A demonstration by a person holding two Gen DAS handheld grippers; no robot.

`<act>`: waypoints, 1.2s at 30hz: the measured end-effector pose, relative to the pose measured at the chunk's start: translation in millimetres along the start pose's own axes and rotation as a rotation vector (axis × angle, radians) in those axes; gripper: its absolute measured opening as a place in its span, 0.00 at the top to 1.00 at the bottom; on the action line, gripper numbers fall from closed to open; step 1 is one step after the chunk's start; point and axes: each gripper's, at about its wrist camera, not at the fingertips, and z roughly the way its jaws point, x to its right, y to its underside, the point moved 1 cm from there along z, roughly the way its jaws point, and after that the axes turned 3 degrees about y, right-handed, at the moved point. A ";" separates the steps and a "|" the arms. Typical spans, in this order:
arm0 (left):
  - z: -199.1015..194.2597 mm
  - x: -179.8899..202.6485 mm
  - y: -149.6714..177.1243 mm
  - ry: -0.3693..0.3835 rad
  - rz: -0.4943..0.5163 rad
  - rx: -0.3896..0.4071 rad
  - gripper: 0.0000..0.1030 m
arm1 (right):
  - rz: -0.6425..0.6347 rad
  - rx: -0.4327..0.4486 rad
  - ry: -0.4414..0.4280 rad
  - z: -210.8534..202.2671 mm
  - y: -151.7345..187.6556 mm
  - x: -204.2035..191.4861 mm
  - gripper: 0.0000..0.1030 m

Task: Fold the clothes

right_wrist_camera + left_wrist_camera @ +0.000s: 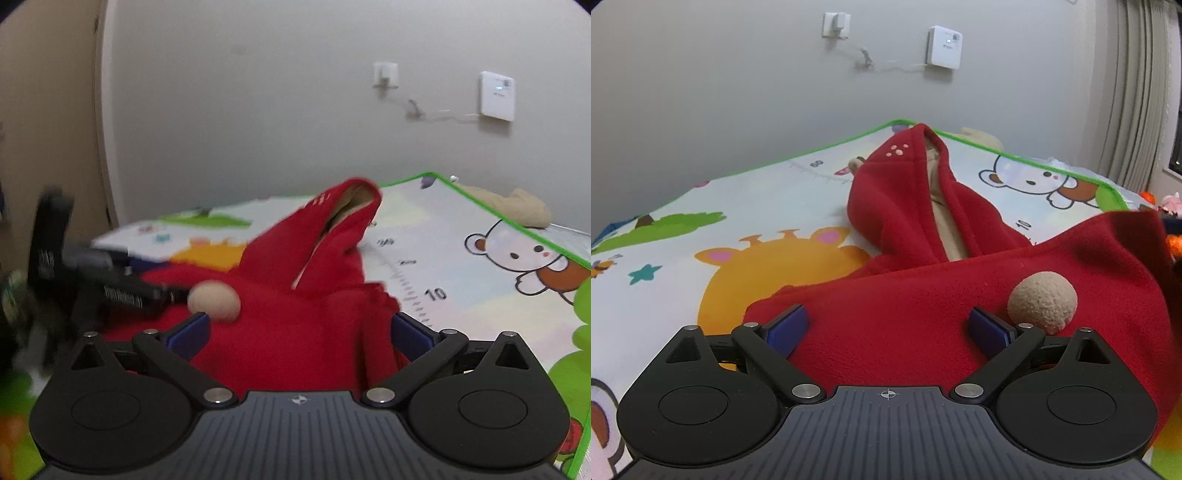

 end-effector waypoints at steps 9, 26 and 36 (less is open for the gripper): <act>1.5 -10.1 -0.7 0.013 -0.060 -0.013 0.05 | -0.055 0.139 0.169 -1.1 -19.4 -4.4 0.00; 4.5 -29.6 -0.1 0.032 -0.190 -0.029 0.05 | 0.020 -0.077 -0.066 51.6 19.5 19.0 0.00; -13.2 -35.2 -5.2 0.031 -0.296 -0.028 0.05 | 0.046 -0.054 -0.050 50.0 25.8 19.8 0.00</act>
